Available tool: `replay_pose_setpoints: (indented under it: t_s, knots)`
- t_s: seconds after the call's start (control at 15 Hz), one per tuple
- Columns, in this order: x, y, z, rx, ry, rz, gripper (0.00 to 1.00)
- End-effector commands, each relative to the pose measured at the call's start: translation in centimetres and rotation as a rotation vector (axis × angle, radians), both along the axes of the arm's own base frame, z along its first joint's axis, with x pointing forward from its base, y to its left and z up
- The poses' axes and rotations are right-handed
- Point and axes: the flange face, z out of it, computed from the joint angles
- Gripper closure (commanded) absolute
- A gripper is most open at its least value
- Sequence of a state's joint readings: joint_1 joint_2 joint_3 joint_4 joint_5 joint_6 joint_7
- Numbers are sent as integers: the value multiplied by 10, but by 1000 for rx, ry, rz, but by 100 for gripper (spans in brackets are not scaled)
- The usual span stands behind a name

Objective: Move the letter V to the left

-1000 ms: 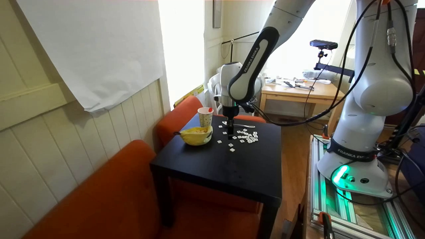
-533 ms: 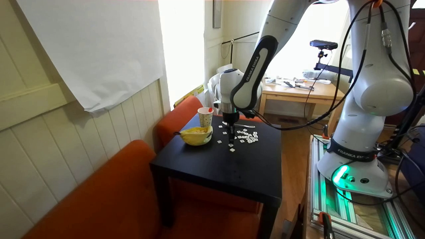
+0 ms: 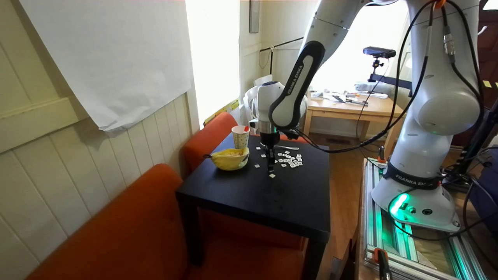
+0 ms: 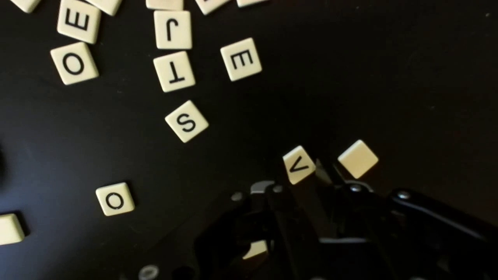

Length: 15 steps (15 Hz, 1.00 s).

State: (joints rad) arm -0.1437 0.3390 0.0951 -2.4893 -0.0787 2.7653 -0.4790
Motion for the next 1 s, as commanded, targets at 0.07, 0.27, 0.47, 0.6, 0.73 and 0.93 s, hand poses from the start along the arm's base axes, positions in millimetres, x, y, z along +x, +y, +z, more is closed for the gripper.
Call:
replay_pose_setpoints:
  t_s: [0.07, 0.27, 0.47, 0.6, 0.73, 0.93]
  knots:
    - [-5, -7, -3, -4, 31, 17, 71]
    - [-6, -9, 0, 34, 49, 64, 89]
    - [-8, -12, 3, 47, 54, 116, 100]
    - [-8, -13, 4, 53, 52, 143, 97]
    - [-7, -12, 5, 76, 45, 159, 96]
    - [-7, -6, 9, 201, 18, 155, 99]
